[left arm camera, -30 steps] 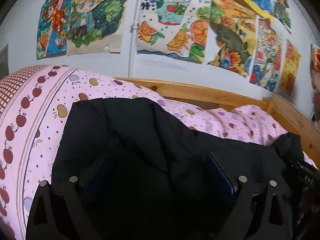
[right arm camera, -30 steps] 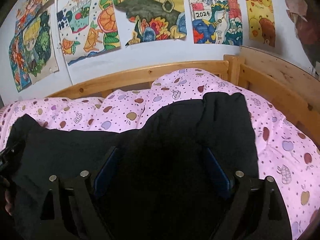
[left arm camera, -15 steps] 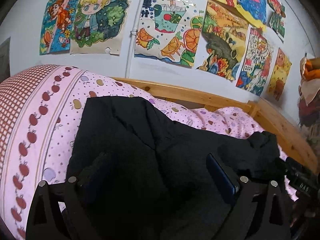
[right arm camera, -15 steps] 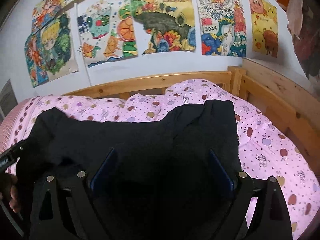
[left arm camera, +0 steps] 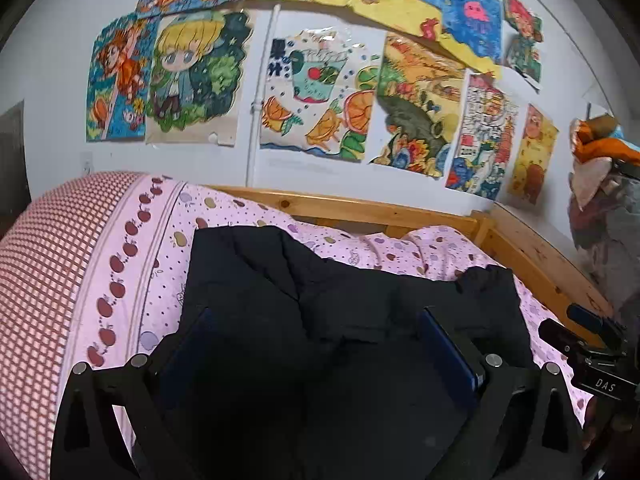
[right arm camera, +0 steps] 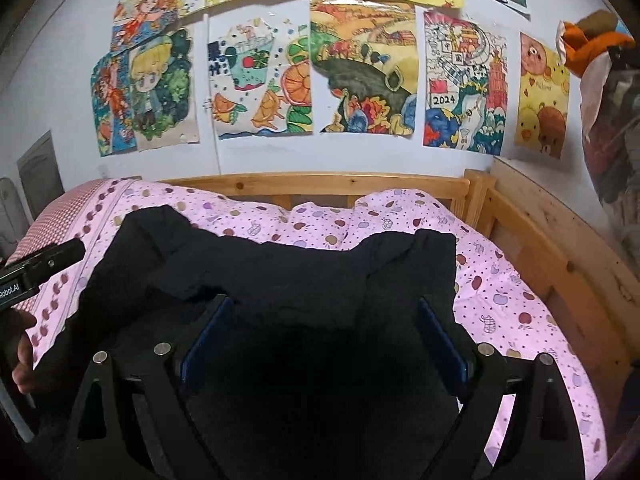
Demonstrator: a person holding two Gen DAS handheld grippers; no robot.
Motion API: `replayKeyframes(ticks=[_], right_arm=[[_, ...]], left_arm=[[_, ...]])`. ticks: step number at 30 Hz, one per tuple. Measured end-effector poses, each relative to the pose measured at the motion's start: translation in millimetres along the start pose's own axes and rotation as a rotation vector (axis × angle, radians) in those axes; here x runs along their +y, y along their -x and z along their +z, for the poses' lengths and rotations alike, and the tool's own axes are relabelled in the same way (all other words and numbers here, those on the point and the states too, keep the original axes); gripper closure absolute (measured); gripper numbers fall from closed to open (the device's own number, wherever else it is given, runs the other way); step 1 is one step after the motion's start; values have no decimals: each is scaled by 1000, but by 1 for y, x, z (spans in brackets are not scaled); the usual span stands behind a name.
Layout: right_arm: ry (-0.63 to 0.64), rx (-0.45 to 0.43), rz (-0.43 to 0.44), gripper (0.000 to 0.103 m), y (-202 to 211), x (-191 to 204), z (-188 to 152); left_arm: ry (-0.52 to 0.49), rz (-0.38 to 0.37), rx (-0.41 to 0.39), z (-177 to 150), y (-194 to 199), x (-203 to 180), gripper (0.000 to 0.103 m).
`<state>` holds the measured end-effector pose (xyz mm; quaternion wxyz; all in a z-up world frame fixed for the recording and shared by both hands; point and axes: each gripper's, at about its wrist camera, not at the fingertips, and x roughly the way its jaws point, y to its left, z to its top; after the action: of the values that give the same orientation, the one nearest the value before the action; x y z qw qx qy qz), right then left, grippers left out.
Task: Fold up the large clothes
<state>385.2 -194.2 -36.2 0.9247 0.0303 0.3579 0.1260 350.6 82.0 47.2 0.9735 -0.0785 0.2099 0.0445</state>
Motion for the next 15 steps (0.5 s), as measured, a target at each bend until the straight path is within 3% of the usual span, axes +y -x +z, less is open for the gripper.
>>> replayKeyframes(ticks=[15], right_arm=[[78, -52, 74, 15, 108, 12, -12]], left_arm=[[-92, -28, -68, -20, 99, -14, 1]])
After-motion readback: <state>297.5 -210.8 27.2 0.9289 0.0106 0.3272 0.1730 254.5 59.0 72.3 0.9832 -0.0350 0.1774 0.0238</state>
